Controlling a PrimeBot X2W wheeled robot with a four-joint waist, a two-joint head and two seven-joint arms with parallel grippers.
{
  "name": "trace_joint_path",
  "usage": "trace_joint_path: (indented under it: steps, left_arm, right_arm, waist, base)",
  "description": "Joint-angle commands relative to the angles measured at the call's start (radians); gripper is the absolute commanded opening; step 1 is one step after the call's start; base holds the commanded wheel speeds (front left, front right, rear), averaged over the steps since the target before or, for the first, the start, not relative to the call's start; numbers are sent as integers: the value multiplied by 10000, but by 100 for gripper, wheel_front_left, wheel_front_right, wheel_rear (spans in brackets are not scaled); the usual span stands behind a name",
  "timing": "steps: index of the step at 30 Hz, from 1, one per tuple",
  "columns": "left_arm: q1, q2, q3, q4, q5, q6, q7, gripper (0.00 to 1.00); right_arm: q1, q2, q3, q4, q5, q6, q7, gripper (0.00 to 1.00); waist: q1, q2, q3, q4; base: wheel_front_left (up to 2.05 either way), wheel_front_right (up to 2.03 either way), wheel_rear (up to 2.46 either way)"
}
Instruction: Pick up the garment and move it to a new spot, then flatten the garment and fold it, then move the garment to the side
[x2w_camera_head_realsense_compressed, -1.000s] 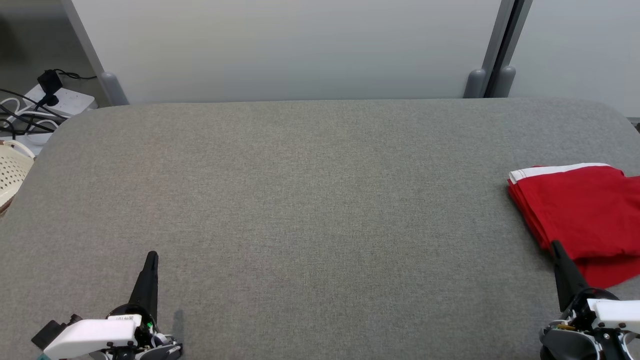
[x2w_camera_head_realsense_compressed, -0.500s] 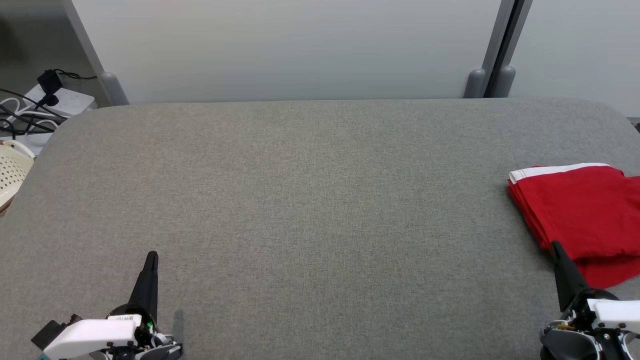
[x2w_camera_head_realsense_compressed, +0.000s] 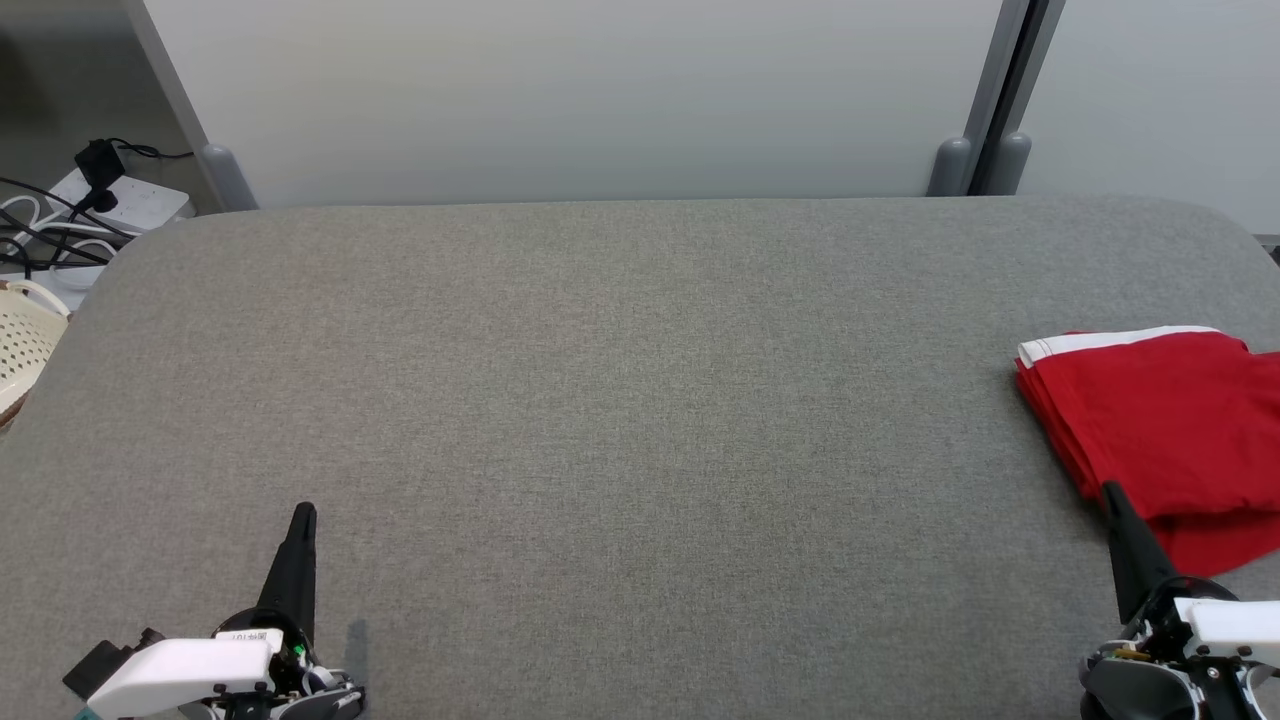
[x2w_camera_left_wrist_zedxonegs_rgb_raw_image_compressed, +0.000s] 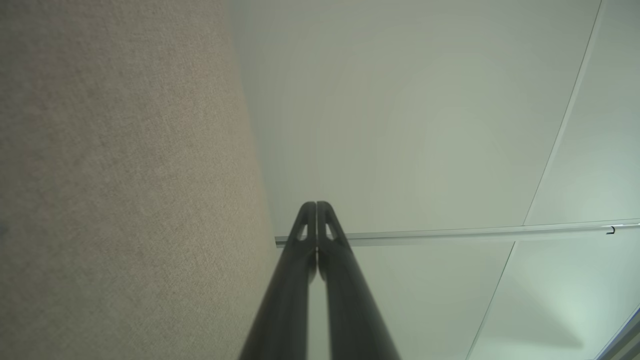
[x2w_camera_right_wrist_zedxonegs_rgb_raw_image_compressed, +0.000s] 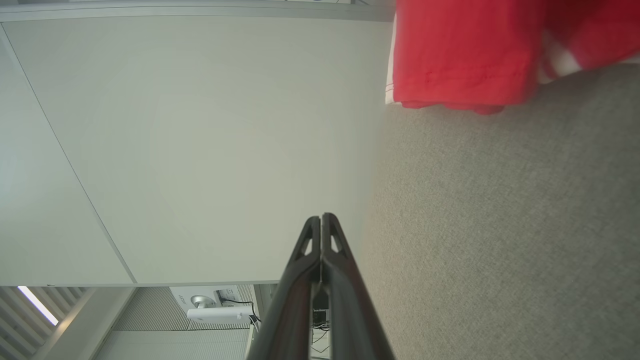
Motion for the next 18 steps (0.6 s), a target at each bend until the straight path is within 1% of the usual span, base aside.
trace_joint_path:
  steps: [1,18]
  left_arm:
    - [-578,179,326,-289,-52,-75,78,0]
    - [-577,179,326,-289,-52,-75,77,0]
  right_arm:
    - [-179,-95,177,-324,116,46,77,0]
    - [-179,-95,177,-324,117,46,76,0]
  waist:
    - [0,0,0,0]
    - [0,0,0,0]
  base:
    - [0,0,0]
    - [0,0,0]
